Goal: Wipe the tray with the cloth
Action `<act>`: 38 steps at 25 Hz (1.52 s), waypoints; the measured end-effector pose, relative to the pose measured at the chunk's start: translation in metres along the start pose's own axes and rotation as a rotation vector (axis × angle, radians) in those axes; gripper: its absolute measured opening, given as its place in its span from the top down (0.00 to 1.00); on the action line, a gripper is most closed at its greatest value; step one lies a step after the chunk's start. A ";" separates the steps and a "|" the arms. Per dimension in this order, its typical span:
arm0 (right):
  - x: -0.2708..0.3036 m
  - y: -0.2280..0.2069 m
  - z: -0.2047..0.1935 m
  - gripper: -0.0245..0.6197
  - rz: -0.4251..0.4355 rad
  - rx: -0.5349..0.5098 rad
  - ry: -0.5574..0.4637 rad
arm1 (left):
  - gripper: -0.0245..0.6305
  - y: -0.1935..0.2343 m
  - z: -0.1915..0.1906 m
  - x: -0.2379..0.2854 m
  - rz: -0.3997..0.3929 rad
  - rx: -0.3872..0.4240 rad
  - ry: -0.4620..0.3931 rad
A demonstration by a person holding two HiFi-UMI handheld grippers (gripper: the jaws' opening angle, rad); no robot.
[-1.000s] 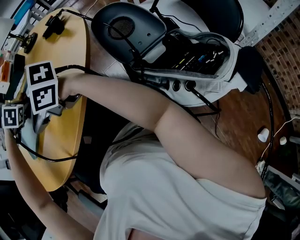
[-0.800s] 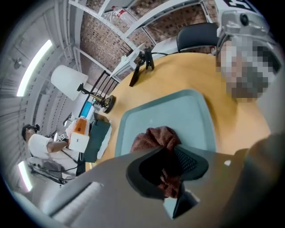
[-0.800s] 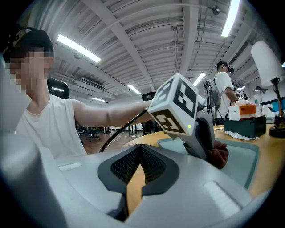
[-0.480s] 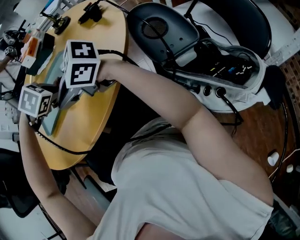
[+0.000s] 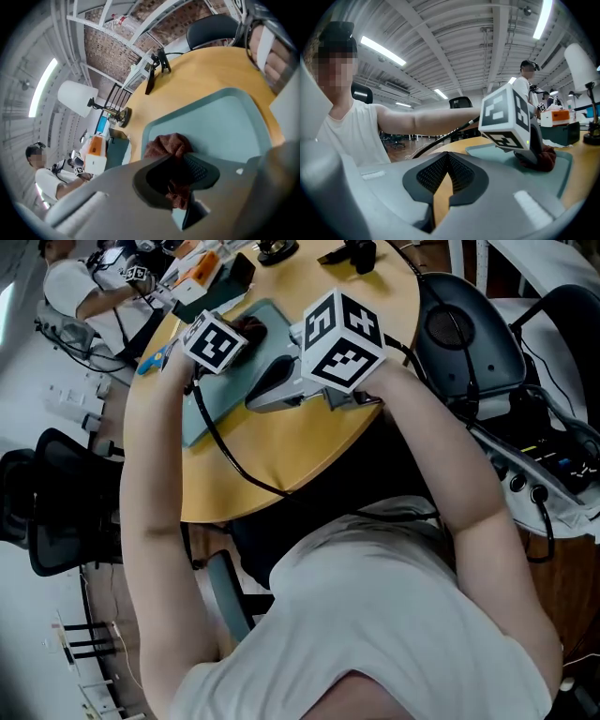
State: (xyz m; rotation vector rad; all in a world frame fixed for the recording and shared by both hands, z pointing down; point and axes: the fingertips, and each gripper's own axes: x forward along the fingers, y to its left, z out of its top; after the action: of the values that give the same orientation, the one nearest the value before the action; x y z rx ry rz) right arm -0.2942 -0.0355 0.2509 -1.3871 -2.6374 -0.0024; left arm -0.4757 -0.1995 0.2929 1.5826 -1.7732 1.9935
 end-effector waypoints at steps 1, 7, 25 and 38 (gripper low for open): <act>0.000 0.000 0.000 0.96 -0.001 -0.001 0.000 | 0.37 0.007 0.004 0.006 0.030 0.016 -0.003; 0.002 0.011 -0.002 0.96 0.036 -0.004 0.001 | 0.37 0.023 0.036 0.038 0.071 0.027 -0.038; 0.000 0.012 -0.007 0.96 0.049 -0.008 0.000 | 0.37 -0.084 0.063 -0.046 -0.356 -0.018 -0.070; 0.003 0.011 -0.003 0.96 0.048 -0.003 -0.002 | 0.38 -0.004 -0.030 -0.147 0.083 -0.569 -0.442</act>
State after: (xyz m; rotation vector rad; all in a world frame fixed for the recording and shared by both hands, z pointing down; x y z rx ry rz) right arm -0.2868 -0.0270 0.2537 -1.4509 -2.6061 0.0009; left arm -0.4216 -0.0938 0.2015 1.8324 -2.3024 1.0370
